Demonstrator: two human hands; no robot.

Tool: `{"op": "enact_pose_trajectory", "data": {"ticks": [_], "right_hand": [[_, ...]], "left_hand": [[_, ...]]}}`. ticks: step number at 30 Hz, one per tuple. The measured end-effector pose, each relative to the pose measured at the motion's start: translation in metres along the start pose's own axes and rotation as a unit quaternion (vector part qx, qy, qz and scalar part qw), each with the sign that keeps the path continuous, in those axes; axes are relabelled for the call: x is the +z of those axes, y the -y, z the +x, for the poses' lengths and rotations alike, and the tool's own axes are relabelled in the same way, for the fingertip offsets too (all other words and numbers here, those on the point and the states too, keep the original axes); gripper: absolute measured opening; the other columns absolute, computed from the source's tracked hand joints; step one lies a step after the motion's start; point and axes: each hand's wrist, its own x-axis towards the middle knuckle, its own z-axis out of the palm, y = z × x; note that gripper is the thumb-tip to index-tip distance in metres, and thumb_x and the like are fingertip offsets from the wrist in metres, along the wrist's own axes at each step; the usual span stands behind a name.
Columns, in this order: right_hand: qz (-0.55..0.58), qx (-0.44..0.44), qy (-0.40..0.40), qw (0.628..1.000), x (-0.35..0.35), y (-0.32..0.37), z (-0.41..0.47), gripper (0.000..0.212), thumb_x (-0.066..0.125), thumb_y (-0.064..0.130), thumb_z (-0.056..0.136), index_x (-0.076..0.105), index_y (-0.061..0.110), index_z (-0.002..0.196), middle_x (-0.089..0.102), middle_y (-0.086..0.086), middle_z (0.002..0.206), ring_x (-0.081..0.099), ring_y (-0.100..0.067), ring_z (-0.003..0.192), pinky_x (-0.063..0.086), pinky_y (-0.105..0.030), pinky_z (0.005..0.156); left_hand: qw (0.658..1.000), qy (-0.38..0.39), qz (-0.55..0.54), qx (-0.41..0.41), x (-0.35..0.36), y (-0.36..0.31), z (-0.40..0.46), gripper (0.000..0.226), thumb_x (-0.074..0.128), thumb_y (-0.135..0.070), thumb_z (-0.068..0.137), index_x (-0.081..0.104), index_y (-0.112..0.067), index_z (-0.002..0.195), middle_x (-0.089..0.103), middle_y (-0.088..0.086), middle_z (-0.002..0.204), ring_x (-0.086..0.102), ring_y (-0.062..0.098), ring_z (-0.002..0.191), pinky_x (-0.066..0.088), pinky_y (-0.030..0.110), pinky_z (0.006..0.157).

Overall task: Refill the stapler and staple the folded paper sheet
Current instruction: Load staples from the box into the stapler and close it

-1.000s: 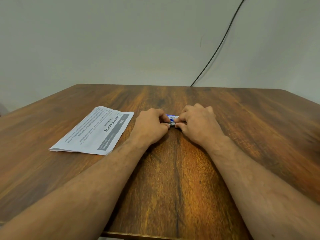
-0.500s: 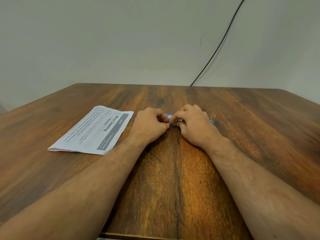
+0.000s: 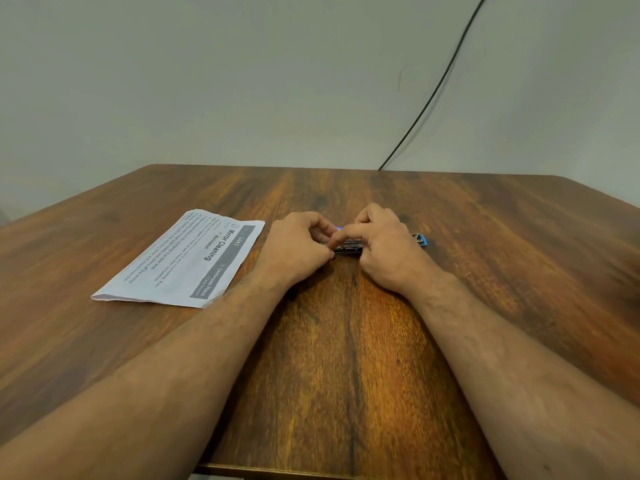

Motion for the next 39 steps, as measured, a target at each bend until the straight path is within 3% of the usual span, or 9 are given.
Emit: {"op": "enact_pose_trajectory", "data": {"ticks": [3, 7, 11, 16, 22, 26, 32, 37, 39], "right_hand": [[0.059, 0.019, -0.053, 0.997, 0.0, -0.002, -0.001, 0.04, 0.056, 0.003, 0.09, 0.069, 0.034, 0.111, 0.052, 0.003, 0.102, 0.051, -0.007, 0.091, 0.043, -0.022, 0.082], [0.092, 0.083, -0.117, 0.985, -0.004, -0.009, 0.002, 0.021, 0.072, 0.012, 0.085, 0.073, 0.026, 0.101, 0.067, 0.014, 0.088, 0.061, -0.001, 0.083, 0.052, -0.022, 0.08], [0.073, 0.069, -0.094, 0.991, -0.004, -0.006, 0.003, 0.019, 0.076, 0.017, 0.082, 0.079, 0.026, 0.098, 0.074, 0.011, 0.092, 0.065, -0.009, 0.092, 0.048, -0.026, 0.085], [-0.108, -0.025, -0.023, 0.994, -0.001, 0.008, 0.011, 0.025, 0.064, 0.024, 0.093, 0.077, 0.023, 0.114, 0.073, -0.008, 0.106, 0.064, -0.027, 0.103, 0.046, -0.041, 0.092], [-0.088, -0.006, -0.029, 0.996, 0.0, 0.007, 0.01, 0.023, 0.069, 0.026, 0.09, 0.078, 0.023, 0.111, 0.073, -0.005, 0.107, 0.063, -0.026, 0.105, 0.044, -0.037, 0.091], [-0.063, 0.001, -0.049, 0.997, -0.002, 0.007, 0.007, 0.019, 0.071, 0.025, 0.088, 0.079, 0.02, 0.105, 0.074, -0.005, 0.104, 0.063, -0.023, 0.102, 0.045, -0.037, 0.092], [-0.083, -0.008, -0.056, 0.995, 0.0, 0.008, 0.007, 0.014, 0.071, 0.026, 0.088, 0.079, 0.02, 0.098, 0.066, -0.001, 0.098, 0.057, -0.02, 0.1, 0.041, -0.033, 0.085], [-0.08, -0.005, -0.056, 0.995, -0.002, 0.006, 0.005, 0.013, 0.071, 0.026, 0.089, 0.08, 0.023, 0.098, 0.037, 0.011, 0.078, 0.042, -0.013, 0.09, 0.025, -0.025, 0.072], [-0.085, -0.006, -0.048, 0.995, -0.002, 0.006, 0.005, 0.014, 0.07, 0.027, 0.09, 0.08, 0.026, 0.1, 0.035, 0.013, 0.076, 0.044, -0.016, 0.092, 0.025, -0.025, 0.073]], "left_hand": [[1.0, -0.004, 0.004, -0.003, 0.001, 0.001, 0.001, 0.031, 0.077, -0.004, 0.077, 0.07, -0.032, 0.089, 0.076, -0.01, 0.083, 0.064, -0.002, 0.073, 0.042, 0.013, 0.066], [1.0, -0.013, 0.004, -0.015, 0.002, 0.001, 0.002, 0.031, 0.075, -0.004, 0.08, 0.073, -0.026, 0.101, 0.076, -0.009, 0.087, 0.065, -0.001, 0.076, 0.041, 0.013, 0.064], [1.0, -0.004, 0.024, 0.0, 0.001, 0.002, 0.001, 0.031, 0.071, -0.005, 0.08, 0.077, -0.027, 0.101, 0.078, -0.007, 0.092, 0.066, 0.0, 0.078, 0.042, 0.011, 0.065], [0.998, -0.01, 0.051, 0.021, -0.001, -0.001, -0.003, 0.035, 0.068, -0.007, 0.077, 0.083, -0.029, 0.099, 0.08, -0.006, 0.09, 0.069, 0.007, 0.084, 0.042, 0.009, 0.064], [0.999, -0.021, 0.04, 0.018, -0.002, -0.001, -0.004, 0.032, 0.071, -0.009, 0.077, 0.083, -0.027, 0.101, 0.08, -0.007, 0.088, 0.058, -0.012, 0.062, 0.038, 0.0, 0.056], [0.999, -0.018, 0.046, 0.013, -0.001, -0.001, -0.003, 0.033, 0.071, -0.009, 0.075, 0.083, -0.028, 0.1, 0.08, -0.006, 0.088, 0.061, -0.006, 0.068, 0.039, 0.005, 0.06], [0.999, -0.014, 0.034, 0.006, -0.001, 0.0, -0.002, 0.031, 0.073, -0.012, 0.075, 0.083, -0.029, 0.099, 0.078, -0.007, 0.083, 0.057, -0.005, 0.062, 0.037, 0.008, 0.056], [0.999, -0.014, 0.029, 0.0, 0.0, 0.0, -0.001, 0.029, 0.073, -0.011, 0.076, 0.083, -0.026, 0.099, 0.075, -0.01, 0.078, 0.057, -0.007, 0.061, 0.036, 0.005, 0.054], [0.999, -0.013, 0.031, -0.001, -0.001, 0.0, -0.001, 0.029, 0.073, -0.01, 0.076, 0.083, -0.026, 0.099, 0.074, -0.011, 0.078, 0.057, -0.007, 0.062, 0.037, 0.007, 0.056]]}}
